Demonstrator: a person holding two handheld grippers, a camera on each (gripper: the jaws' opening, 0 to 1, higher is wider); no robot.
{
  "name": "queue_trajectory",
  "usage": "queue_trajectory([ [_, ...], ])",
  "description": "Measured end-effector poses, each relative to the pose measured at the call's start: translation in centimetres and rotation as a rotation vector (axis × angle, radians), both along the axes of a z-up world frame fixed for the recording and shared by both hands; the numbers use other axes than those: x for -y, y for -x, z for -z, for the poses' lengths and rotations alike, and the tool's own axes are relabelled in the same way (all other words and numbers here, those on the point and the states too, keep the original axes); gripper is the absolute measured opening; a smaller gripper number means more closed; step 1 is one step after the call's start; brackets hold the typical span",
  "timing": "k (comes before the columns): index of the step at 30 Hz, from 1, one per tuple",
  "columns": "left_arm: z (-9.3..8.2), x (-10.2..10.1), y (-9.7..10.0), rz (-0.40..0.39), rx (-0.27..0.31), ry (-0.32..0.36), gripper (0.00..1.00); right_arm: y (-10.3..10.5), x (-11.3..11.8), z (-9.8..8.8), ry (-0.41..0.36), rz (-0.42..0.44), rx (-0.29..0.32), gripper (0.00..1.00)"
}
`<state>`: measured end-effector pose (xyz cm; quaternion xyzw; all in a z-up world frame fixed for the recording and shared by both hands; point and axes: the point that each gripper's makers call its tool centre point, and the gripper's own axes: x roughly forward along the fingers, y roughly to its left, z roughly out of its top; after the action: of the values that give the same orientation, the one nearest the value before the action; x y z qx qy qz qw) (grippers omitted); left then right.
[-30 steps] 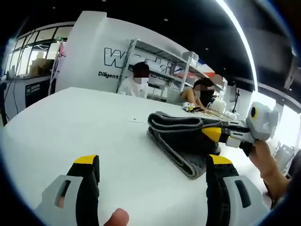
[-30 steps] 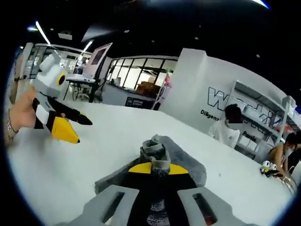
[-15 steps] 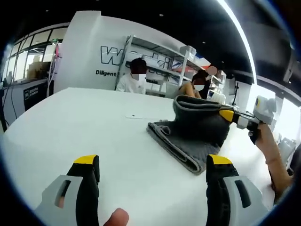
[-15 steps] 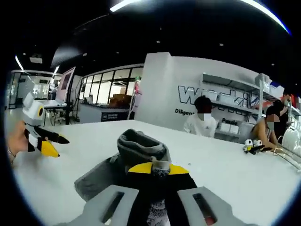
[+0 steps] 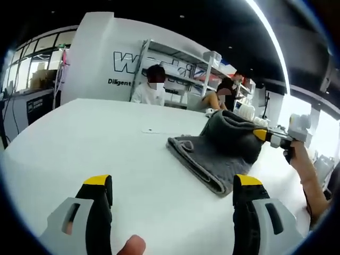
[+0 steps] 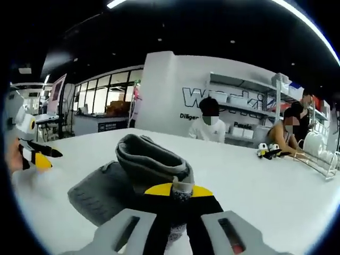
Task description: Open the folded towel by lifting each exposed corner and separating the folded layers until the towel lies flat within the target outline without major curled edges
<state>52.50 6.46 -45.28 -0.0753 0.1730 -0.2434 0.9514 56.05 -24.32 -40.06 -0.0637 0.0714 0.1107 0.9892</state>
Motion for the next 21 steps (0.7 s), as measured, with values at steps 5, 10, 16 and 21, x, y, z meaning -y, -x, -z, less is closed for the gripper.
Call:
queue_trajectory([
  [5, 0.2, 0.0, 0.0, 0.001, -0.009, 0.001, 0.93, 0.0, 2.0, 0.6, -0.024, 0.069, -0.015, 0.04],
  [10, 0.2, 0.0, 0.0, -0.001, -0.009, 0.005, 0.92, -0.1, 4.0, 1.5, -0.042, 0.133, -0.036, 0.04],
  [16, 0.3, 0.2, 0.1, 0.004, -0.016, 0.002, 0.92, 0.1, 6.8, 2.9, -0.047, 0.222, -0.083, 0.05],
  [21, 0.3, 0.2, 0.0, 0.009, -0.017, 0.002, 0.92, 0.4, 8.5, 4.0, -0.047, 0.268, -0.116, 0.07],
])
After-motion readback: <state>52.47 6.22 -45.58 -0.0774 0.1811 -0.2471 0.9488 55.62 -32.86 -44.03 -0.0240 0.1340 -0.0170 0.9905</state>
